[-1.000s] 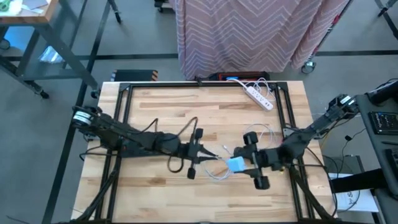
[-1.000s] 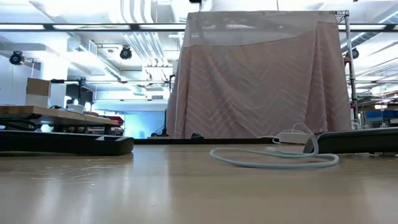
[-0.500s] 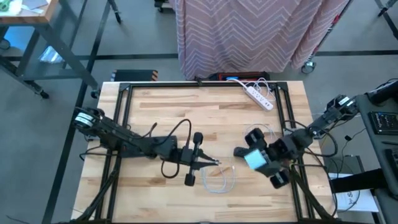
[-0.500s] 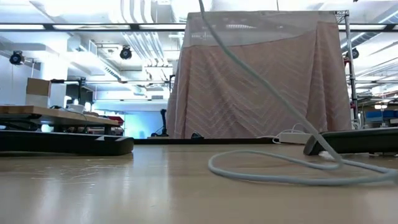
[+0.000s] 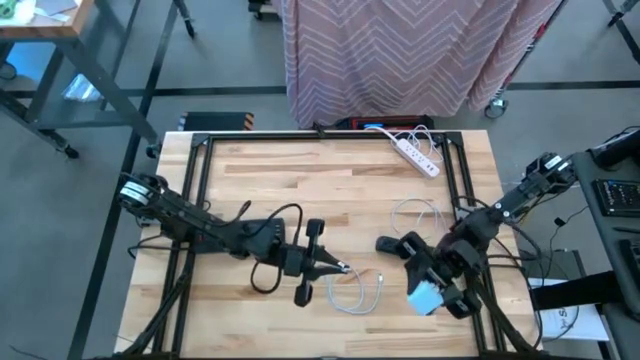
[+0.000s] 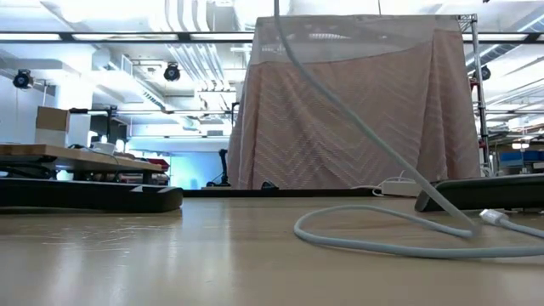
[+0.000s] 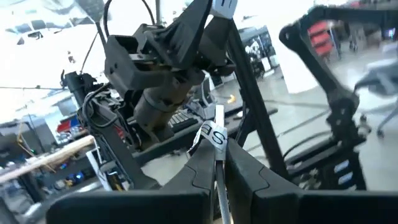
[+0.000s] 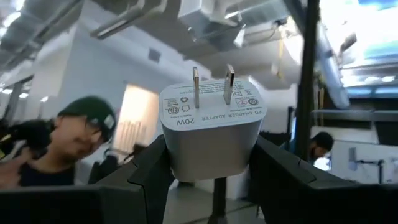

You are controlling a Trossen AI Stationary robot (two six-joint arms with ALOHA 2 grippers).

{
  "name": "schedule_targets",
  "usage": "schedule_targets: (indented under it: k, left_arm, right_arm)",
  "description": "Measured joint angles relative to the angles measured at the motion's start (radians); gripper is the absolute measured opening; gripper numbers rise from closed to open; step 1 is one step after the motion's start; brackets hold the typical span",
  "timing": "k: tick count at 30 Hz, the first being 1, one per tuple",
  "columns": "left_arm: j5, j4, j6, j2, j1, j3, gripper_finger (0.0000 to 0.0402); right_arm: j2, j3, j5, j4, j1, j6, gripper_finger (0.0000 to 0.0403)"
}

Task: Insert USB
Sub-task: Insert the left white charger cable into the white charger adapter

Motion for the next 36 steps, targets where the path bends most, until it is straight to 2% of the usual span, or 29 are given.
schedule_targets:
  k: [4,8,12,17,19,22,25,31,36]
  left_arm:
    - [0.0,-0.026,0.08,0.0,0.0,0.0,0.0004]
    - [0.0,-0.032,0.114,0.0,0.0,0.0,0.0004]
    - [0.01,-0.065,0.16,0.0,-0.002,-0.001,0.0004]
    - [0.01,-0.083,0.29,0.0,-0.014,-0.001,0.0004]
    - [0.005,-0.091,0.367,0.0,-0.029,-0.001,0.0004]
    - [-0.094,-0.091,0.48,0.0,-0.065,-0.002,0.0004]
    - [-0.217,-0.09,0.521,0.0,-0.094,0.004,0.0004]
    - [-0.291,-0.099,0.475,-0.002,-0.101,0.02,0.0004]
    - [-0.54,-0.113,0.437,-0.002,-0.102,0.042,0.0004]
  right_arm:
    - [0.0,0.0,-0.004,-0.049,-0.002,-0.03,0.0171]
    - [0.0,0.0,-0.112,-0.051,0.0,-0.032,0.0171]
    - [0.0,0.0,-0.156,-0.06,-0.001,-0.031,0.0171]
    - [0.0,0.0,-0.147,-0.121,0.0,-0.017,0.0171]
    - [0.001,0.0,-0.092,-0.142,0.0,0.002,0.0171]
    - [0.017,0.0,-0.001,-0.181,-0.001,0.009,0.0171]
    - [0.043,-0.001,0.031,-0.166,-0.003,0.02,0.0171]
    - [0.084,0.0,0.076,0.081,-0.005,0.124,0.0171]
    - [0.106,0.0,0.213,0.185,-0.006,0.153,0.0171]
